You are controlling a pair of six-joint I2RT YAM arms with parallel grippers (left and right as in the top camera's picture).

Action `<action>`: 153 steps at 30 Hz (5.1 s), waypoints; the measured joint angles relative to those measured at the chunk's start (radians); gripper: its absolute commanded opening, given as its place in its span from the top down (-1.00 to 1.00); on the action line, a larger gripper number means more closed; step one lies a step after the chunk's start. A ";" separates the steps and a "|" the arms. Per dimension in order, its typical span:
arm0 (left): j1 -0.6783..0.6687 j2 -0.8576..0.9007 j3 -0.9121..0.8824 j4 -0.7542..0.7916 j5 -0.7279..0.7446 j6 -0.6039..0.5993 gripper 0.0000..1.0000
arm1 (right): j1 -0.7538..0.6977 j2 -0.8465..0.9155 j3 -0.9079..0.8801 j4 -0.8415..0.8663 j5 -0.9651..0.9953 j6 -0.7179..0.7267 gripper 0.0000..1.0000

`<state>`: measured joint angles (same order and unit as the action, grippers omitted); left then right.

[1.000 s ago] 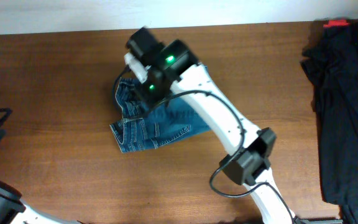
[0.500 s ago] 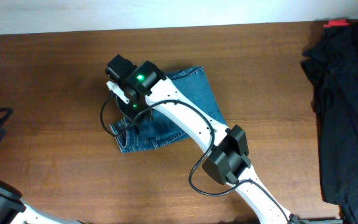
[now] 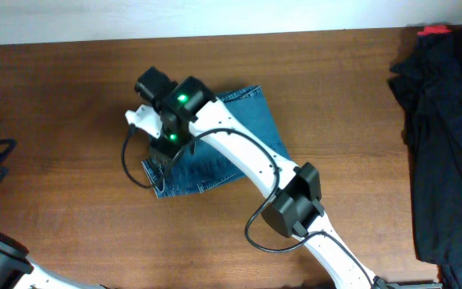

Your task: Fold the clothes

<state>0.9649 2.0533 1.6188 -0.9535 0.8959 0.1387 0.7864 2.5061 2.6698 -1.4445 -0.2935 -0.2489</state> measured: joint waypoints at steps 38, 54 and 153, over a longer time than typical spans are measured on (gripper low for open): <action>-1.172 -0.142 0.094 -0.018 -0.351 0.229 0.97 | -0.824 -0.211 -0.199 -0.241 0.320 0.371 -0.04; -0.988 0.213 0.096 0.124 -0.323 0.230 0.84 | -0.824 -0.211 -0.199 -0.248 0.320 0.368 -0.06; -0.922 0.138 0.422 -0.244 -0.393 0.203 0.28 | -0.199 -0.262 -1.027 0.602 -0.345 0.251 -0.16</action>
<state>0.0425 2.1918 2.0403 -1.1976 0.5034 0.3416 0.5877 2.2436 1.6424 -0.8429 -0.6384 0.0021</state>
